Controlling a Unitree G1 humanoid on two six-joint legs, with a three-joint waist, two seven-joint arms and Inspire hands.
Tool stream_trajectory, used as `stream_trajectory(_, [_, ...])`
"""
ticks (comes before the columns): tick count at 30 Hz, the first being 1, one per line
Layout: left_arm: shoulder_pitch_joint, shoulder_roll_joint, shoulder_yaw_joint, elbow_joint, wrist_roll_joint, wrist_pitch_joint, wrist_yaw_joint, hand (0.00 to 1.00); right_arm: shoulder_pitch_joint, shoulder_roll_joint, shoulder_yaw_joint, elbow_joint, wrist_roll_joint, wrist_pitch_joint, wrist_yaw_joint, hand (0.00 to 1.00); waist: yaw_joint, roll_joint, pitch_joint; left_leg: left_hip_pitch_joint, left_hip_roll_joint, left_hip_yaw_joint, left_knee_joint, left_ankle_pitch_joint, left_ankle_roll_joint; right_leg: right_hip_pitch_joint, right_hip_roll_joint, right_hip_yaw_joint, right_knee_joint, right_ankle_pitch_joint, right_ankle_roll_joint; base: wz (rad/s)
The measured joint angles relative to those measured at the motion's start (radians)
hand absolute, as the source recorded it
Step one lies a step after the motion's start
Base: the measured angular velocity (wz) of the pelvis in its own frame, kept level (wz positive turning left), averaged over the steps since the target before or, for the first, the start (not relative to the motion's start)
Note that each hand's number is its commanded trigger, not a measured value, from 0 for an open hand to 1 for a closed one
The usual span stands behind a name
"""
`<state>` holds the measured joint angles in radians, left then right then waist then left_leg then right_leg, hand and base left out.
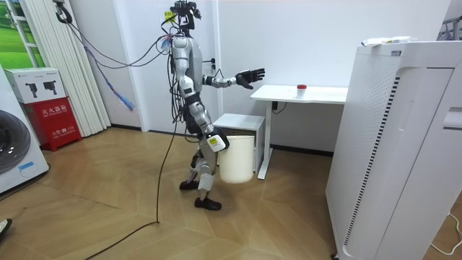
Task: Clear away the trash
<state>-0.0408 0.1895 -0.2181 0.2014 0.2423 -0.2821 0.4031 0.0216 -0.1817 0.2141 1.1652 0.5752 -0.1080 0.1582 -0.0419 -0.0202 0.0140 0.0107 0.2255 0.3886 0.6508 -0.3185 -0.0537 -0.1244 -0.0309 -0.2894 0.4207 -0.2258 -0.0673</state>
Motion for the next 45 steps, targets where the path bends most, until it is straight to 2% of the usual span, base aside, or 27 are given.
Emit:
stream_trajectory(1, [0.002,0.001,0.004,0.000,0.001,-0.001,0.001,0.00,0.006,-0.007,0.000,-0.001,-0.009,0.000,0.001,1.00,0.004,0.006,-0.0025,-0.041,0.030,-0.048,0.116,0.028,0.005,0.009,0.019,0.015,0.016,-0.017,-0.014,-0.55])
stream_trajectory(2, [0.007,0.001,0.011,0.000,0.004,-0.001,-0.001,0.00,0.010,-0.010,0.000,-0.003,-0.027,0.000,-0.001,1.00,0.008,0.004,-0.0021,-0.087,0.042,-0.107,0.216,0.081,0.024,0.029,0.035,0.033,0.027,-0.030,-0.028,-0.49])
stream_trajectory(3, [0.012,0.000,0.017,0.000,0.004,-0.002,-0.001,0.00,0.011,-0.009,-0.002,-0.003,-0.033,0.000,-0.005,1.00,0.010,0.002,-0.0001,-0.109,0.042,-0.138,0.259,0.111,0.032,0.038,0.041,0.042,0.030,-0.036,-0.034,-0.36])
stream_trajectory(4, [0.018,-0.001,0.020,0.000,-0.005,-0.002,0.000,0.00,0.016,-0.012,-0.006,-0.003,-0.033,-0.001,-0.008,1.00,0.009,-0.001,-0.0040,-0.155,0.028,-0.184,0.298,0.113,0.035,0.046,0.047,0.054,0.029,-0.046,-0.045,-0.25])
stream_trajectory(5, [0.020,-0.002,0.020,0.000,-0.007,-0.008,0.002,0.00,0.016,-0.016,-0.020,-0.003,-0.033,-0.001,-0.015,1.00,0.013,-0.011,0.0032,-0.205,0.004,-0.202,0.294,0.096,0.045,0.048,0.049,0.062,0.028,-0.052,-0.050,-0.29])
stream_trajectory(6, [0.025,-0.002,0.020,0.000,-0.007,-0.010,0.004,0.00,0.016,-0.018,-0.022,-0.002,-0.031,-0.001,-0.021,1.00,0.020,-0.012,0.0034,-0.229,-0.008,-0.203,0.279,0.091,0.043,0.048,0.049,0.074,0.026,-0.053,-0.052,-0.40])
stream_trajectory(7, [0.042,-0.002,0.020,0.000,-0.007,-0.010,0.015,0.00,0.016,-0.020,-0.021,-0.002,-0.031,-0.001,-0.035,1.00,0.024,-0.014,0.0035,-0.273,-0.040,-0.203,0.226,0.089,0.041,0.054,0.049,0.093,0.016,-0.054,-0.053,-0.39])
stream_trajectory(8, [0.052,-0.002,0.020,0.000,-0.007,-0.010,0.022,0.00,0.017,-0.021,-0.021,-0.002,-0.032,-0.001,-0.041,1.00,0.024,-0.017,0.0039,-0.293,-0.055,-0.204,0.188,0.090,0.040,0.059,0.049,0.099,0.008,-0.054,-0.053,-0.37])
stream_trajectory(9, [0.071,-0.003,0.020,0.000,-0.008,-0.010,0.026,0.00,0.021,-0.021,-0.021,-0.001,-0.032,-0.001,-0.051,1.00,0.025,-0.017,0.0045,-0.321,-0.084,-0.206,0.092,0.095,0.032,0.071,0.050,0.106,-0.008,-0.054,-0.054,-0.30])
stream_trajectory(10, [0.087,-0.003,0.020,0.000,-0.008,-0.010,0.028,0.00,0.025,-0.023,-0.021,-0.001,-0.030,0.001,-0.058,1.00,0.032,-0.013,0.0009,-0.335,-0.109,-0.206,-0.030,0.104,0.028,0.076,0.051,0.117,-0.018,-0.057,-0.052,-0.33])
stream_trajectory(11, [0.094,-0.004,0.020,0.001,-0.008,-0.010,0.029,0.00,0.025,-0.025,-0.021,-0.002,-0.031,0.001,-0.060,1.00,0.041,-0.015,0.0019,-0.337,-0.121,-0.210,-0.091,0.114,0.019,0.079,0.051,0.121,-0.020,-0.060,-0.050,-0.46])
stream_trajectory(12, [0.103,-0.007,0.020,0.001,-0.007,-0.010,0.029,0.00,0.026,-0.030,-0.021,-0.001,-0.032,0.001,-0.060,1.00,0.052,-0.007,-0.0022,-0.338,-0.137,-0.223,-0.192,0.143,0.021,0.084,0.051,0.122,-0.024,-0.067,-0.044,-0.49])
stream_trajectory(13, [0.107,-0.007,0.022,0.001,-0.005,-0.010,0.030,0.00,0.025,-0.031,-0.021,-0.001,-0.037,0.001,-0.060,1.00,0.059,-0.003,-0.0043,-0.336,-0.152,-0.246,-0.239,0.200,0.040,0.096,0.047,0.120,-0.024,-0.081,-0.036,-0.44])
stream_trajectory(14, [0.109,-0.007,0.028,0.001,-0.004,-0.011,0.032,0.00,0.026,-0.032,-0.021,-0.001,-0.043,0.001,-0.060,1.00,0.061,-0.008,-0.0042,-0.320,-0.171,-0.260,-0.249,0.229,0.061,0.109,0.039,0.115,-0.022,-0.097,-0.025,-0.21])
stream_trajectory(16, [0.109,-0.006,0.038,0.001,-0.005,-0.021,0.047,0.00,0.026,-0.033,-0.021,-0.001,-0.044,0.000,-0.060,1.00,0.058,-0.022,-0.0045,-0.298,-0.197,-0.261,-0.247,0.240,0.083,0.124,0.016,0.105,-0.025,-0.119,-0.004,0.03])
stream_trajectory(18, [0.108,-0.007,0.042,0.001,-0.007,-0.029,0.053,0.00,0.028,-0.036,-0.024,-0.001,-0.046,-0.001,-0.061,1.00,0.049,-0.033,-0.0089,-0.295,-0.220,-0.260,-0.232,0.222,0.099,0.134,-0.011,0.085,-0.024,-0.135,0.016,0.15])
stream_trajectory(21, [0.105,-0.007,0.056,0.000,-0.008,-0.029,0.052,0.00,0.028,-0.033,-0.040,-0.011,-0.084,-0.001,-0.073,1.00,0.050,-0.033,-0.0095,-0.295,-0.242,-0.255,-0.206,0.180,0.113,0.146,-0.040,0.068,-0.008,-0.149,0.042,0.08])
stream_trajectory(25, [0.095,-0.006,0.069,0.000,-0.004,-0.030,0.050,0.00,0.027,-0.030,-0.039,-0.040,-0.095,0.000,-0.082,1.00,0.061,-0.040,-0.0068,-0.275,-0.282,-0.253,-0.200,0.146,0.137,0.135,-0.092,0.061,0.085,-0.166,0.072,0.10])
stream_trajectory(28, [0.086,-0.004,0.081,-0.002,0.008,-0.029,0.045,0.00,0.024,-0.026,-0.037,-0.059,-0.115,0.000,-0.087,1.00,0.079,-0.041,-0.0061,-0.270,-0.295,-0.253,-0.186,0.116,0.153,0.117,-0.117,0.039,0.157,-0.164,0.085,0.11])
stream_trajectory(31, [0.086,-0.002,0.097,-0.018,0.008,-0.029,0.046,0.00,0.022,-0.024,-0.029,-0.057,-0.130,0.000,-0.090,1.00,0.090,-0.039,-0.0057,-0.257,-0.305,-0.284,-0.192,0.104,0.163,0.097,-0.123,0.044,0.201,-0.140,0.126,0.17])
stream_trajectory(32, [0.084,-0.003,0.098,-0.022,0.011,-0.029,0.049,0.00,0.021,-0.023,-0.029,-0.053,-0.133,0.000,-0.090,1.00,0.089,-0.037,-0.0046,-0.257,-0.305,-0.298,-0.194,0.103,0.163,0.094,-0.119,0.049,0.199,-0.147,0.132,0.11])
stream_trajectory(34, [0.080,-0.009,0.102,-0.024,0.012,-0.029,0.062,0.00,0.007,-0.024,-0.030,-0.039,-0.143,0.000,-0.091,1.00,0.109,-0.018,0.0048,-0.257,-0.304,-0.355,-0.205,0.105,0.160,0.053,-0.112,0.090,0.098,-0.158,0.137,-0.02])
stream_trajectory(35, [0.080,-0.008,0.101,-0.025,0.012,-0.029,0.062,0.00,0.005,-0.023,-0.029,-0.039,-0.144,0.000,-0.090,1.00,0.109,-0.018,0.0049,-0.257,-0.306,-0.359,-0.206,0.106,0.160,0.046,-0.120,0.092,0.057,-0.148,0.139,0.23])
stream_trajectory(36, [0.082,-0.012,0.099,-0.026,0.008,-0.028,0.062,0.00,0.006,-0.021,-0.029,-0.035,-0.145,0.000,-0.090,1.00,0.103,-0.014,0.0055,-0.254,-0.309,-0.372,-0.205,0.105,0.157,0.035,-0.126,0.085,0.010,-0.088,0.141,0.34])
stream_trajectory(37, [0.086,-0.013,0.097,-0.029,0.007,-0.029,0.061,0.00,0.011,-0.015,-0.027,-0.026,-0.147,0.000,-0.088,1.00,0.104,-0.018,-0.0003,-0.248,-0.309,-0.379,-0.217,0.108,0.151,0.049,-0.120,0.071,-0.013,-0.079,0.139,0.28])
stream_trajectory(40, [0.085,-0.012,0.100,-0.033,0.008,-0.029,0.062,0.00,0.009,-0.015,-0.026,0.004,-0.154,0.002,-0.070,1.00,0.103,-0.019,-0.0006,-0.243,-0.305,-0.405,-0.228,0.113,0.143,0.094,-0.102,0.035,-0.063,-0.059,0.133,0.26])
stream_trajectory(45, [0.086,-0.012,0.097,-0.033,0.007,-0.029,0.059,0.00,-0.005,-0.015,-0.020,0.010,-0.157,0.017,-0.050,1.00,0.105,-0.028,-0.0001,-0.242,-0.306,-0.415,-0.234,0.113,0.142,0.107,-0.098,0.024,-0.082,-0.052,0.134,0.09])
